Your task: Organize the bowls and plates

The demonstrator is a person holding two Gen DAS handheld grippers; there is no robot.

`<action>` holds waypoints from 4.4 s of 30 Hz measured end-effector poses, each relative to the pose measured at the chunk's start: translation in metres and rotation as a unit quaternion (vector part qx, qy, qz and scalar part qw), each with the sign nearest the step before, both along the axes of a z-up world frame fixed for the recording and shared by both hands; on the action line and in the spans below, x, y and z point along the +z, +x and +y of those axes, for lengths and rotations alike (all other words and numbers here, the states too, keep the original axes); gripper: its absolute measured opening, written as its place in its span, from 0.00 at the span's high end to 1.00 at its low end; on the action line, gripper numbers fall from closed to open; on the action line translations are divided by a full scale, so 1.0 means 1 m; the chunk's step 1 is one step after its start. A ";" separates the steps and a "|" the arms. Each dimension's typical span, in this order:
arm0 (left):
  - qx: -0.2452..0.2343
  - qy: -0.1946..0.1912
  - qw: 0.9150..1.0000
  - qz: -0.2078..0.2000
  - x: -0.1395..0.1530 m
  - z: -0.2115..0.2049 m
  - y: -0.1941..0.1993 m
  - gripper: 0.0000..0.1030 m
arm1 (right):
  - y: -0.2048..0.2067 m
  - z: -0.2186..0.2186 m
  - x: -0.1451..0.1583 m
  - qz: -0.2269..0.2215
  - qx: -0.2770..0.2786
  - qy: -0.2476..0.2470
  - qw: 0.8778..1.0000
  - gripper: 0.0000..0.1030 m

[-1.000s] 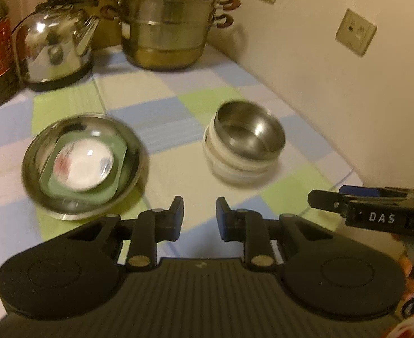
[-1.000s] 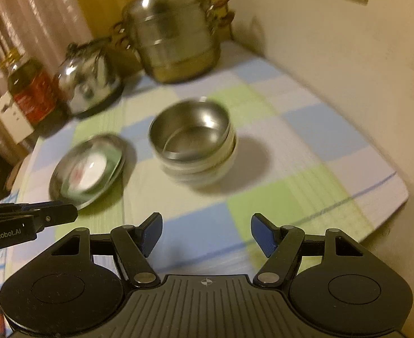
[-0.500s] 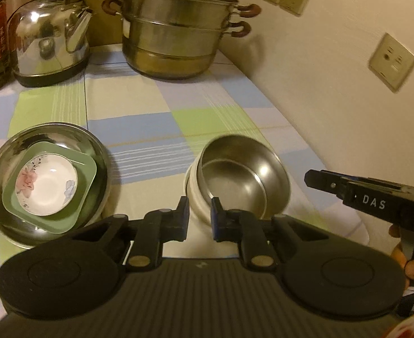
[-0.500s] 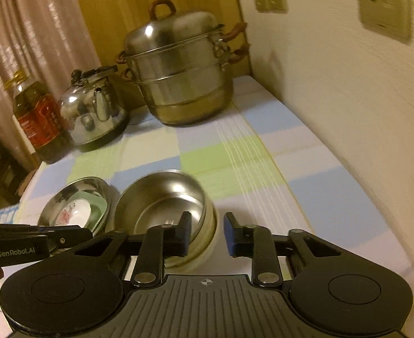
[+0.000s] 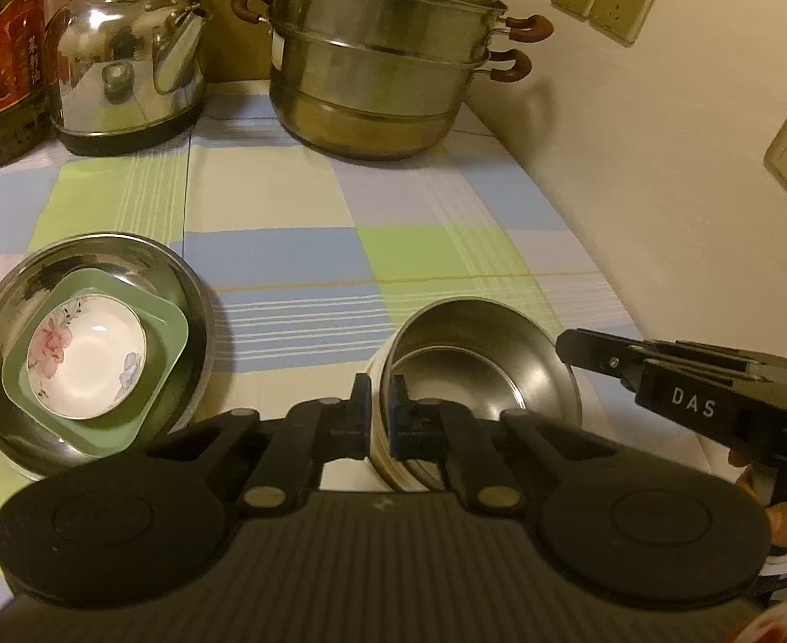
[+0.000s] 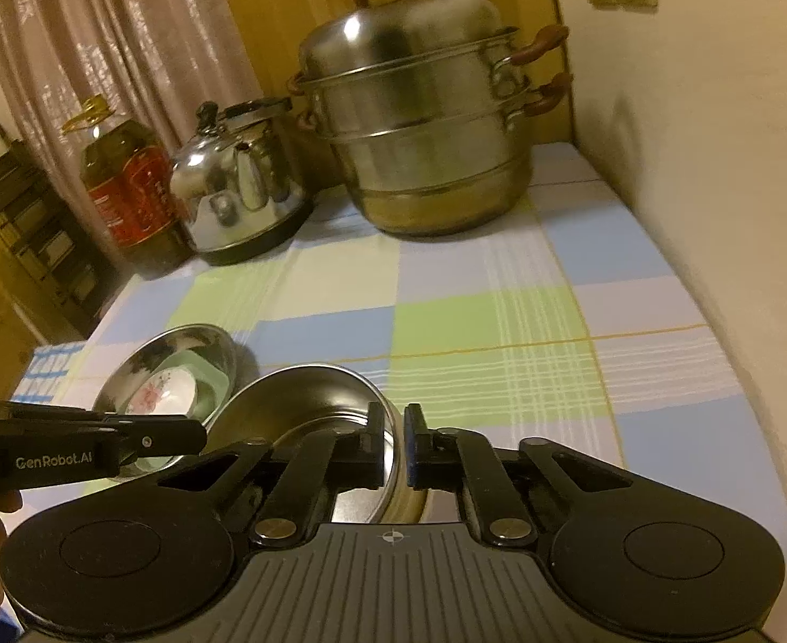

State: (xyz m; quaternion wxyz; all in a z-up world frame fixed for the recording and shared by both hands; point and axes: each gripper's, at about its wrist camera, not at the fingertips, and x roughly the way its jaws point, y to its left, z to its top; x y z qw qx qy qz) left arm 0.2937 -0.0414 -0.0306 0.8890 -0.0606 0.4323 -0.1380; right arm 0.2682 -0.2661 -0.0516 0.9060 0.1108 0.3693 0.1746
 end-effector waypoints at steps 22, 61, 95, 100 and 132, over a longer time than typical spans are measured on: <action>0.019 -0.015 0.999 0.031 -0.005 0.002 0.008 0.91 | 0.013 -0.006 -0.003 0.038 0.016 -0.001 0.999 0.83; 0.027 0.009 0.995 0.091 -0.036 -0.007 0.025 0.80 | 0.043 0.010 -0.037 0.153 -0.016 -0.025 0.988 0.57; 0.146 0.007 0.984 0.102 -0.035 0.064 -0.026 0.80 | 0.041 0.092 -0.040 0.177 0.132 -0.031 0.975 0.74; 0.152 0.005 0.983 0.099 -0.036 0.064 -0.027 0.80 | 0.042 0.094 -0.040 0.177 0.140 -0.031 0.974 0.74; 0.087 0.008 0.990 0.113 -0.041 0.070 -0.012 0.78 | 0.032 0.082 -0.043 0.205 -0.003 0.038 0.978 0.75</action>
